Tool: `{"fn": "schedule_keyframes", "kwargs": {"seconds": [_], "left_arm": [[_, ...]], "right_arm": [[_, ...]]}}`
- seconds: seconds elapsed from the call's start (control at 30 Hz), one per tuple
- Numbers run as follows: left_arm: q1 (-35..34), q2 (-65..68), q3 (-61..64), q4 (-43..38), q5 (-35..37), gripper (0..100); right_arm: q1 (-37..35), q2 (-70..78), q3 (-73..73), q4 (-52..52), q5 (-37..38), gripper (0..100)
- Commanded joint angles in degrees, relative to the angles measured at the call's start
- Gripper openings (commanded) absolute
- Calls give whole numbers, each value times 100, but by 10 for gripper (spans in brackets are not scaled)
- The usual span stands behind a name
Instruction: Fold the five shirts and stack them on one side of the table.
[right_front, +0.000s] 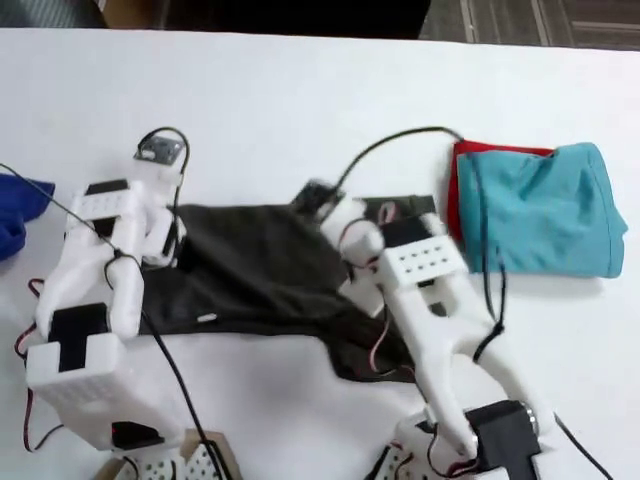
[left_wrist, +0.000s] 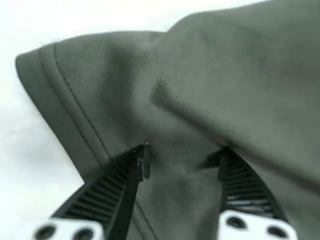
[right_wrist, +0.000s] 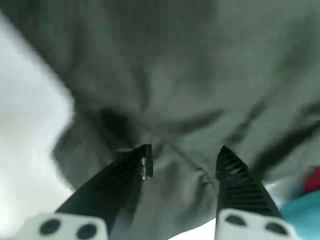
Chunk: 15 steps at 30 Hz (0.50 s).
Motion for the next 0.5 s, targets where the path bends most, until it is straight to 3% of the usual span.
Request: {"fn": "schedule_keyframes", "kwargs": {"seconds": [0.0,0.2,0.47], "left_arm": [[88,0,4,-176,26,241],[88,0,-4,-176,26,241],[88,0,-4,-185,26,241]], "right_arm": [[127,233,-167,-198,-62,215],[101,1253,-185,-154,-62,215],[-110,655,-105,813,-26,215]]}}
